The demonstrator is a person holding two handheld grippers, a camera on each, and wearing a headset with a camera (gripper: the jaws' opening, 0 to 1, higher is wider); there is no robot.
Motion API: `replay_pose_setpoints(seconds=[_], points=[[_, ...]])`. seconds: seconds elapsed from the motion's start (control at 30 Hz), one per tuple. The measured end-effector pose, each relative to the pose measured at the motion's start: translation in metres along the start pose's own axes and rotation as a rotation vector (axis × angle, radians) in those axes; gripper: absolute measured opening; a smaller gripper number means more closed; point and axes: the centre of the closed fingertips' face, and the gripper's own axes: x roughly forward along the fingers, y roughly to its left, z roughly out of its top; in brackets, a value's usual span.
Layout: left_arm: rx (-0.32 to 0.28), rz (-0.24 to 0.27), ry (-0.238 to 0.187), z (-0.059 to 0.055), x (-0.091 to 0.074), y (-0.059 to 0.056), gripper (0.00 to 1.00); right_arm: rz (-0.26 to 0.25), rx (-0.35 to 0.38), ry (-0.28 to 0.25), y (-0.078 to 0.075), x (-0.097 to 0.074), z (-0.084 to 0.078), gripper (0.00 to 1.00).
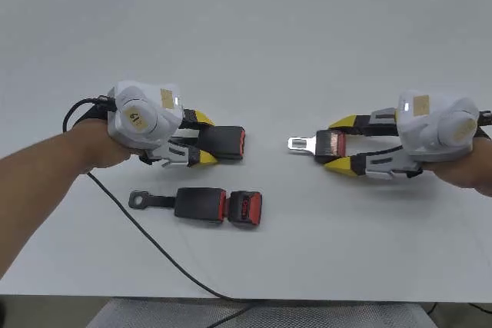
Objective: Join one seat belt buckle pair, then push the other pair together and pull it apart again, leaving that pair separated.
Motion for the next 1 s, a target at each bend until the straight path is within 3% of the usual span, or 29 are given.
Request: replay_pose_setpoints(seconds=[0.57, 1.0], points=[[0.005, 0.003, 0.014, 0.0, 0.0, 0.0, 0.35, 0.006, -0.01, -0.023, 0.009, 0.045, 0.026, 0.36], [0.046, -0.014, 0.038, 0.0, 0.001, 0.0, 0.35, 0.01, -0.012, -0.018, 0.011, 0.071, 0.041, 0.36]])
